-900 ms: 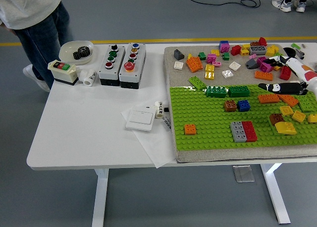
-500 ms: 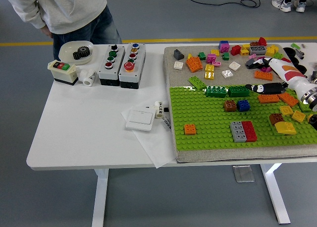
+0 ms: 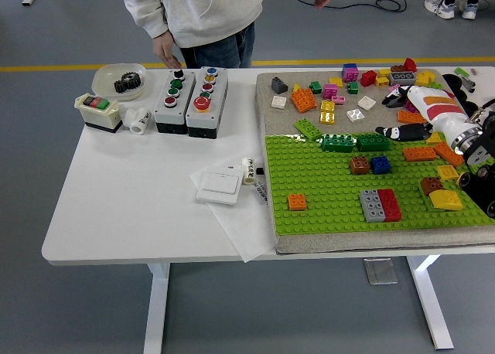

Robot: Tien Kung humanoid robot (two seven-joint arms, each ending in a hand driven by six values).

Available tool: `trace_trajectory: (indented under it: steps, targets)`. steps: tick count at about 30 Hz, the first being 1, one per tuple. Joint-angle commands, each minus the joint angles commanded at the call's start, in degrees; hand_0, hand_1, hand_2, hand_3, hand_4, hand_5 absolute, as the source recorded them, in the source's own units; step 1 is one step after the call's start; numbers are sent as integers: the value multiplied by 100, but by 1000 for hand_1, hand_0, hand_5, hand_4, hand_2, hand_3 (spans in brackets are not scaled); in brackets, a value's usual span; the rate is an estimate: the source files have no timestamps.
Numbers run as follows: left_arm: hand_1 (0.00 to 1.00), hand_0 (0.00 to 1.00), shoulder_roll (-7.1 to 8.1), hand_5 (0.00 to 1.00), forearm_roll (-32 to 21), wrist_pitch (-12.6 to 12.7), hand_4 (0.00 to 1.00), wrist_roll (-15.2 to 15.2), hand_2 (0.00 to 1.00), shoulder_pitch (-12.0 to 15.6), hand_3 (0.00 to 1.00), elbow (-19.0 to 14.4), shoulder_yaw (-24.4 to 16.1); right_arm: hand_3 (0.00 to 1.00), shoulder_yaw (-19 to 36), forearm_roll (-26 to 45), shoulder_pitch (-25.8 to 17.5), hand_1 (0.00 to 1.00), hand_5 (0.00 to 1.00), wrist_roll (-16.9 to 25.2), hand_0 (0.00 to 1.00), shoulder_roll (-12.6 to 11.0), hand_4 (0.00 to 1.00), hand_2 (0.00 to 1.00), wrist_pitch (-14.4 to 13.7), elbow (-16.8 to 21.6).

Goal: Pick up the brick,pile it on top of brick,press brick,pick up the brick,pile it on top of brick,press brick

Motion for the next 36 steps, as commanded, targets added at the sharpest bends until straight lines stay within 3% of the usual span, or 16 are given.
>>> trace_trajectory:
  steps: [10,23,31,36]
  targets:
    - [746,751,24,602,-23,2,669,18,756,-110,598,-29,54,728,-643,359,262,719,316,-339,729,257,914,739,497,-245]
    - [748,755,62,604,-118,63,671,19,757,-274,600,-66,169,735,-1012,231,566,727,320,-567,734,379,914,743,988,-323]
    - [747,759,75,604,-124,74,670,52,757,-421,598,-97,205,738,11,-1177,689,737,332,-666,746,449,912,750,1444,-571]
    - [748,763,69,602,-90,79,670,60,760,-503,597,-100,186,726,446,-1465,647,738,357,-681,748,381,898,751,1590,-642]
